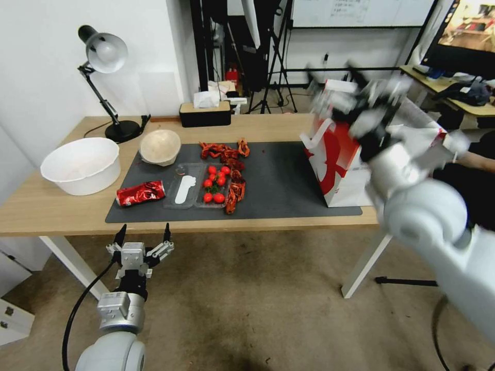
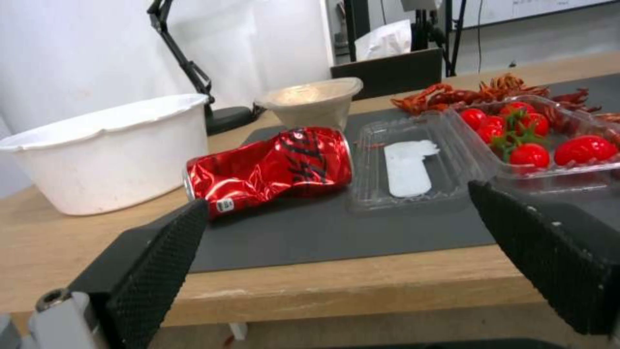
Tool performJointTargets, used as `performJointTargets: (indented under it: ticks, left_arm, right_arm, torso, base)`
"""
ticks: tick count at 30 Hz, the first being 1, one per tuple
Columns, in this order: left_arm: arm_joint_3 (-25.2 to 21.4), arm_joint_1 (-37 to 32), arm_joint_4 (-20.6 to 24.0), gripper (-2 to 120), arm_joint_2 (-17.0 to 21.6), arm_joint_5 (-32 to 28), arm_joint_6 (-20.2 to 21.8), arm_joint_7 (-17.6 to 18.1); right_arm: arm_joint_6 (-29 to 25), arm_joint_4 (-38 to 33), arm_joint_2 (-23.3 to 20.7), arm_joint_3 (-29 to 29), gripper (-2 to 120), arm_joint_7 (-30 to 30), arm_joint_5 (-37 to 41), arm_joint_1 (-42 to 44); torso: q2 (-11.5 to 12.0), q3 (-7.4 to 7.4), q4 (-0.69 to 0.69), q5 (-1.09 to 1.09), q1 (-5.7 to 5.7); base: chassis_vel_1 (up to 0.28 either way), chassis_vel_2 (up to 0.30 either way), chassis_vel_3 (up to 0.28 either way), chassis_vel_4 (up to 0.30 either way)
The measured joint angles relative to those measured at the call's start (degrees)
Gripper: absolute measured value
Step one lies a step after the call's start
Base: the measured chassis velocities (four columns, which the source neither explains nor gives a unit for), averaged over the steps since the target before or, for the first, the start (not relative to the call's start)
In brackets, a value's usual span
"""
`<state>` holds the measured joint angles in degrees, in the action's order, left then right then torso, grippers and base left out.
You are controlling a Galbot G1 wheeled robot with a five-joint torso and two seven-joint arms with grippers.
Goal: Pick up the trash from the table and place it into the takeout bag.
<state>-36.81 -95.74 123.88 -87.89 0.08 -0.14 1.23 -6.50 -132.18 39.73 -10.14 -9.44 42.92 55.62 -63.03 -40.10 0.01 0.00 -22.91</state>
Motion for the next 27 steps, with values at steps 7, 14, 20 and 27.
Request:
performJointTargets:
  ticks: [7,14,20,27]
  left_arm:
    - [-0.10,0.34,-0.68,100,0.03,-0.36,0.00,0.03]
    - [-0.28,0.51,-1.11,100,0.33,-0.72,-0.04,0.08]
    - [-0.25,0.53,-1.20,100,0.58,-0.88,-0.06,0.09]
    - [-0.10,0.51,-1.26,100,0.72,-0.95,-0.09,0.09]
  right_arm:
    - [-1.47,-2.16,3.28,-1.90,100,-4.08,-18.78,20.27]
    - [-4.93,0.87,9.73,-1.60,100,-10.17,-31.70,32.95]
    - [-7.10,4.95,14.84,1.43,100,-16.57,-36.63,38.53]
    - [-8.08,9.32,16.43,2.88,100,-18.75,-37.25,40.45]
  torso:
    - [0.00,0.00,-0.02,0.00,0.01]
    - [0.00,0.00,-0.02,-0.01,0.00]
    - [0.00,0.00,-0.01,0.00,0.00]
    - [0.00,0.00,-0.01,0.00,0.00]
  base:
    - [0.000,0.000,0.000,0.000]
    - [0.000,0.000,0.000,0.000]
    - [0.000,0.000,0.000,0.000]
    - [0.000,0.000,0.000,0.000]
